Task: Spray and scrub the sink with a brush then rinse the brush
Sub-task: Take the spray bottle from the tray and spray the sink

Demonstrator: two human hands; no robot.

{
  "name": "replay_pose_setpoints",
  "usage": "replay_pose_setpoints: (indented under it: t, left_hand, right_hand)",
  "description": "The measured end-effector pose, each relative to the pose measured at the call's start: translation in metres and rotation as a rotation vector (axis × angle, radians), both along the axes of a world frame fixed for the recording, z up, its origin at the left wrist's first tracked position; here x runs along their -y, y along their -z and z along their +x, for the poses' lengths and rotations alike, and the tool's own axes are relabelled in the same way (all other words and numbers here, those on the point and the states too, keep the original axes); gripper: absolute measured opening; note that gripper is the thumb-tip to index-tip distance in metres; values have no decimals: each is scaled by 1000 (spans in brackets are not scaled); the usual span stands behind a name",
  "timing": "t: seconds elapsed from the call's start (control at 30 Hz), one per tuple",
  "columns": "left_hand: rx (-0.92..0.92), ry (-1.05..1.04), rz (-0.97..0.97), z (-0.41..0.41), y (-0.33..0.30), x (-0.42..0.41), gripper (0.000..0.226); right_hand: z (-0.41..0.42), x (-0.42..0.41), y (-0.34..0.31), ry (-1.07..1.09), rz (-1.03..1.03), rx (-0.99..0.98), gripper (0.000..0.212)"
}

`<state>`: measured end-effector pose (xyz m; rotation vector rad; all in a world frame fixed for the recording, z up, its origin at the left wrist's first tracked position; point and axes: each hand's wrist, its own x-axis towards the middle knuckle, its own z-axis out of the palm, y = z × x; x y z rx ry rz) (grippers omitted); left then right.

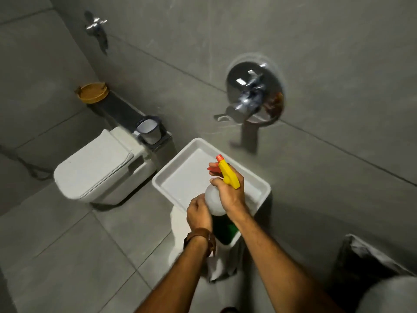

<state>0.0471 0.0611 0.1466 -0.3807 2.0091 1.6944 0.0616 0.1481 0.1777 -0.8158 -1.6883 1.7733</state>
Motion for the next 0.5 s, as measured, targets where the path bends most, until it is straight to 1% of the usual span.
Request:
replay_pose_setpoints:
  t: [0.1,0.17,0.23,0.33,0.4,0.47,0.5]
  left_hand:
    - [24,152,19,30,-18,-19,25]
    - [46,227,24,54,-23,-30,24]
    - [58,316,15,86,-42,-41,23]
    - [53,398,3,137,-59,-50,23]
    - [58,497,-2,175,-67,-52,27]
    - [75,615,-30,215,-75,-51,32]
    - [80,643,-14,233,-78,-51,32]
  right_hand:
    - [49,-13,-32,77,79,-16,81]
    - [85,-23,-50,107,132,-6,76]
    - [126,-32,-66,139,208,22,77]
    - [194,-38,-89,160,336,63,77]
    - [243,-39,-101,182,401,92,77]
    - [291,-37,-107,220,422,152,80]
    - [311,-37,-109,242,403,164,79]
